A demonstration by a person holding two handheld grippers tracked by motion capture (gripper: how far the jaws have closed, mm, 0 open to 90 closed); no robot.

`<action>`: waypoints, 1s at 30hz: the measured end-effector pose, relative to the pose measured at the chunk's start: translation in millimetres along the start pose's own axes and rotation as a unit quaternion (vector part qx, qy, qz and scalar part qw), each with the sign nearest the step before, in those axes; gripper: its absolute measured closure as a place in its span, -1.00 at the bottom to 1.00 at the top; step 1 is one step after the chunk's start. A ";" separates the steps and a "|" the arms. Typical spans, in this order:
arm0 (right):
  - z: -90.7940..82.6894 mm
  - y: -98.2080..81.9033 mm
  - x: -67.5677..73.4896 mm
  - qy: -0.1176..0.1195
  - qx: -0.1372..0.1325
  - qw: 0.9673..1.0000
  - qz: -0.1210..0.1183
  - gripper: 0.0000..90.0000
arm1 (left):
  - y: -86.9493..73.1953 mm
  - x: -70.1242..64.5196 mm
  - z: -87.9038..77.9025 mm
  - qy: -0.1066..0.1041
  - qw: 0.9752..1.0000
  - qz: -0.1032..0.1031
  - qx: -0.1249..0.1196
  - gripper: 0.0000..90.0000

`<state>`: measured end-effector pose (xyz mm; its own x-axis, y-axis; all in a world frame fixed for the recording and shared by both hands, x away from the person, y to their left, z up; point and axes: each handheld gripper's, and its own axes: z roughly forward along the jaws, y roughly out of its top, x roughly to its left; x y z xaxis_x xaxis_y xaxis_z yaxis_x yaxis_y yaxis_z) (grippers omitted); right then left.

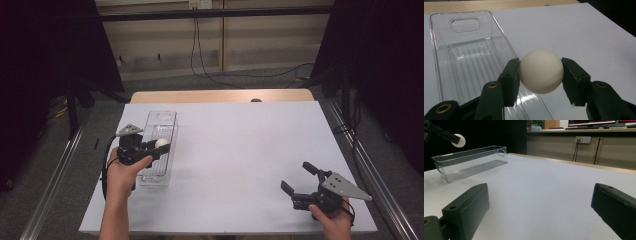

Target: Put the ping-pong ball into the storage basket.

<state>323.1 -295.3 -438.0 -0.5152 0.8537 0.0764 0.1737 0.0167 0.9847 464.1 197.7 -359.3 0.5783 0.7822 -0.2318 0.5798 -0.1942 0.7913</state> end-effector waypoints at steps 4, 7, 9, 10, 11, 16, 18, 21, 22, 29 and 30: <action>0.3 -0.1 0.0 -0.003 -0.002 1.000 0.003 -0.97 | -0.2 2.5 -0.5 0.001 1.000 0.003 0.004 0.13; 0.0 -0.2 -0.2 0.002 0.002 1.000 -0.002 -0.97 | -1.0 2.7 -0.1 0.006 1.000 -0.003 0.000 0.13; 0.1 0.0 0.2 0.000 0.000 1.000 -0.002 -0.97 | -1.3 4.0 -0.1 0.010 1.000 -0.001 0.000 0.13; -0.1 0.0 -0.1 0.001 0.001 1.000 -0.003 -0.97 | -1.8 4.3 0.1 0.013 1.000 -0.003 0.000 0.13; 0.0 0.0 0.1 0.000 0.000 1.000 0.001 -0.97 | -1.9 5.3 -0.1 0.012 1.000 -0.002 0.001 0.13; 0.1 -0.1 -0.1 0.001 0.001 1.000 -0.002 -0.97 | -3.5 7.8 1.2 0.021 1.000 -0.003 0.002 0.13; 0.3 -0.3 -0.1 0.002 0.001 1.000 -0.003 -0.97 | -4.2 8.5 1.5 0.023 1.000 -0.003 0.006 0.13; 0.1 -0.1 0.0 0.001 0.001 1.000 -0.002 -0.97 | -5.0 9.8 2.4 0.027 1.000 0.000 0.006 0.13; 0.1 -0.1 -0.1 0.002 0.001 1.000 -0.002 -0.97 | -5.3 9.7 2.8 0.029 1.000 -0.004 0.003 0.13; -0.5 0.1 0.1 0.002 0.001 1.000 -0.003 -0.97 | -7.5 12.7 4.4 0.036 0.999 -0.004 0.002 0.13; -0.4 0.0 0.0 0.002 0.001 1.000 -0.003 -0.97 | -8.0 13.3 4.6 0.038 0.999 -0.004 0.004 0.13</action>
<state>322.7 -295.5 -437.9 -0.5203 0.8510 0.0713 0.1723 0.0229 0.9848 469.8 206.9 -371.3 0.5287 0.8265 -0.1934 0.5881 -0.1924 0.7856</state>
